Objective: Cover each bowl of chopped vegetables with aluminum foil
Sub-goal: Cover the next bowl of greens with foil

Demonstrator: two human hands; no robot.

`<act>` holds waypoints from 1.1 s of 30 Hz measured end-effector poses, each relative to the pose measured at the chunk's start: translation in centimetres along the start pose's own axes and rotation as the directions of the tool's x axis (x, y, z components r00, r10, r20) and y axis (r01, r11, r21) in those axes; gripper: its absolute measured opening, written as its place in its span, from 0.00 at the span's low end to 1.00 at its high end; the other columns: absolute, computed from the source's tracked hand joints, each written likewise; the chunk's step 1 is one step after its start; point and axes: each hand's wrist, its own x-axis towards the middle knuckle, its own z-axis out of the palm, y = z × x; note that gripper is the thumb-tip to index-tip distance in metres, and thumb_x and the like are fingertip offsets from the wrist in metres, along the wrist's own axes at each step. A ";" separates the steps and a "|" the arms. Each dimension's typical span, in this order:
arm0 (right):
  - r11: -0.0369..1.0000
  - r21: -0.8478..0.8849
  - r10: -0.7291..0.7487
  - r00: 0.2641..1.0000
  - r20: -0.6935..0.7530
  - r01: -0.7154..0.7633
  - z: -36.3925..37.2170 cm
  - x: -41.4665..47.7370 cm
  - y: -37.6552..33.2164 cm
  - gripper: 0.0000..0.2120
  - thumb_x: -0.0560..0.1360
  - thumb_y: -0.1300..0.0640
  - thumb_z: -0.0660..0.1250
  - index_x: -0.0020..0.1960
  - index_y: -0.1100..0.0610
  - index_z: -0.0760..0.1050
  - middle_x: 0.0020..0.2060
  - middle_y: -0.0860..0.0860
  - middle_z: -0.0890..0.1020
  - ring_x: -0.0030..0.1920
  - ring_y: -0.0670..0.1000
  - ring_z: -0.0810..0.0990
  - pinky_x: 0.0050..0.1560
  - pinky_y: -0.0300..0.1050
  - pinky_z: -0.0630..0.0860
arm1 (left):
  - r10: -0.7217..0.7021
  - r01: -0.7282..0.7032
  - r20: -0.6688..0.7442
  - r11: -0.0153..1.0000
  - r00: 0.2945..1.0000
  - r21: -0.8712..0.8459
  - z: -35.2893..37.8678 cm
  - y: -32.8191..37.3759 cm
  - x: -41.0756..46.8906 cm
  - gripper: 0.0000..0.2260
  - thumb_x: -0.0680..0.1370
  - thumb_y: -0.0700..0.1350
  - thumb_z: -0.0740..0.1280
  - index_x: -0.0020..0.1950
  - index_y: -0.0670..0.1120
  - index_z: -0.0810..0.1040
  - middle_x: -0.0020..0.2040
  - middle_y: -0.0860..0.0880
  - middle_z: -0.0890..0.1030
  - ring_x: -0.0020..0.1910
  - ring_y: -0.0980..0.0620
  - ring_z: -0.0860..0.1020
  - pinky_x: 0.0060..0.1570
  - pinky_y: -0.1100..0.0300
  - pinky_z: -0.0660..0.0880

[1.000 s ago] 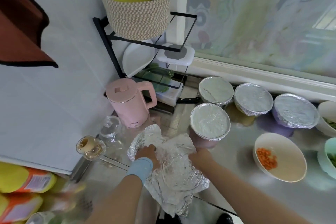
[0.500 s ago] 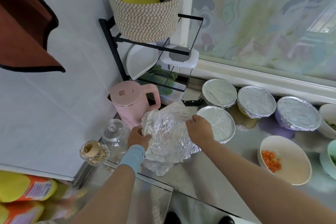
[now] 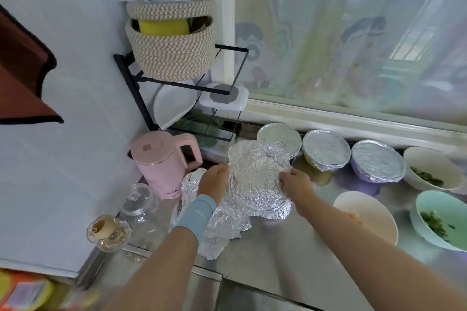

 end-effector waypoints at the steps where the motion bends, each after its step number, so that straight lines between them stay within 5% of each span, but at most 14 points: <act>1: 0.999 0.041 0.015 1.000 -0.012 -0.014 -1.3 0.1 0.1 0.07 0.77 0.63 0.64 0.40 0.58 0.72 0.30 0.52 0.71 0.29 0.48 0.68 0.26 0.37 0.64 | 0.021 -0.021 0.011 1.000 1.000 0.003 0.9 0.9 -0.1 0.08 0.80 0.48 0.62 0.46 0.46 0.77 0.36 0.51 0.76 0.35 0.53 0.73 0.39 0.59 0.68; 4: 0.993 0.112 0.049 0.997 -0.063 -0.042 -5.7 0.8 0.6 0.07 0.76 0.63 0.65 0.40 0.59 0.75 0.30 0.53 0.74 0.28 0.49 0.71 0.24 0.34 0.67 | 0.104 -0.107 0.048 0.991 0.993 0.078 3.8 3.2 -0.5 0.03 0.77 0.43 0.67 0.48 0.47 0.81 0.35 0.54 0.80 0.34 0.56 0.75 0.33 0.66 0.69; 8: 0.997 0.076 0.034 0.990 -0.135 -0.024 -12.3 0.9 1.5 0.05 0.74 0.59 0.70 0.41 0.59 0.81 0.33 0.54 0.80 0.33 0.51 0.77 0.38 0.45 0.78 | 0.152 -0.157 0.065 0.984 0.986 0.087 8.6 6.2 -1.8 0.03 0.77 0.43 0.68 0.47 0.47 0.82 0.36 0.53 0.81 0.32 0.56 0.75 0.27 0.74 0.68; 14: 0.994 0.085 -0.053 0.984 -0.169 0.068 -22.3 0.8 3.4 0.04 0.73 0.51 0.74 0.46 0.50 0.83 0.37 0.45 0.82 0.36 0.46 0.77 0.37 0.37 0.73 | 0.149 -0.170 0.113 0.965 0.982 0.201 15.7 9.4 -3.6 0.02 0.76 0.49 0.69 0.48 0.54 0.80 0.42 0.58 0.80 0.44 0.53 0.79 0.49 0.59 0.75; 17: 0.992 0.079 -0.089 0.982 -0.166 0.103 -26.4 0.9 4.4 0.03 0.75 0.55 0.72 0.49 0.51 0.83 0.32 0.44 0.81 0.29 0.42 0.76 0.28 0.30 0.71 | 0.158 -0.179 0.154 0.975 0.975 0.133 18.9 10.9 -4.8 0.04 0.77 0.48 0.68 0.47 0.50 0.81 0.36 0.54 0.83 0.34 0.53 0.78 0.42 0.58 0.76; 20: 0.980 0.186 -0.055 0.996 -0.071 0.068 -29.4 1.1 5.7 0.08 0.79 0.63 0.65 0.53 0.62 0.82 0.31 0.53 0.84 0.27 0.50 0.78 0.29 0.39 0.72 | 0.046 -0.043 0.223 0.999 0.974 -0.017 21.8 11.6 -5.4 0.07 0.79 0.42 0.62 0.50 0.48 0.81 0.41 0.50 0.86 0.34 0.50 0.82 0.33 0.57 0.76; 24: 0.950 0.303 0.069 0.997 0.035 -0.077 -31.9 1.2 7.6 0.11 0.77 0.60 0.64 0.51 0.63 0.83 0.40 0.58 0.82 0.36 0.58 0.80 0.39 0.47 0.74 | -0.161 0.194 0.207 0.969 0.965 -0.152 24.6 11.3 -5.8 0.09 0.77 0.43 0.66 0.41 0.44 0.83 0.40 0.45 0.84 0.35 0.47 0.81 0.39 0.53 0.79; 29: 0.997 -0.073 -0.007 1.000 0.022 0.008 -32.0 2.1 12.2 0.06 0.75 0.63 0.70 0.48 0.54 0.83 0.36 0.53 0.83 0.31 0.49 0.76 0.36 0.43 0.78 | -0.016 -0.018 0.219 0.988 0.976 0.153 26.1 8.9 -8.2 0.06 0.74 0.38 0.71 0.47 0.48 0.80 0.43 0.47 0.83 0.36 0.52 0.82 0.34 0.64 0.76; 33: 0.963 -0.266 -0.041 0.999 0.006 0.041 -30.4 3.0 14.9 0.07 0.71 0.59 0.74 0.48 0.52 0.81 0.35 0.48 0.78 0.33 0.48 0.76 0.38 0.43 0.77 | -0.078 -0.042 0.283 0.918 0.956 0.394 26.7 6.9 -7.8 0.08 0.73 0.40 0.71 0.49 0.50 0.77 0.45 0.50 0.81 0.38 0.54 0.82 0.37 0.66 0.76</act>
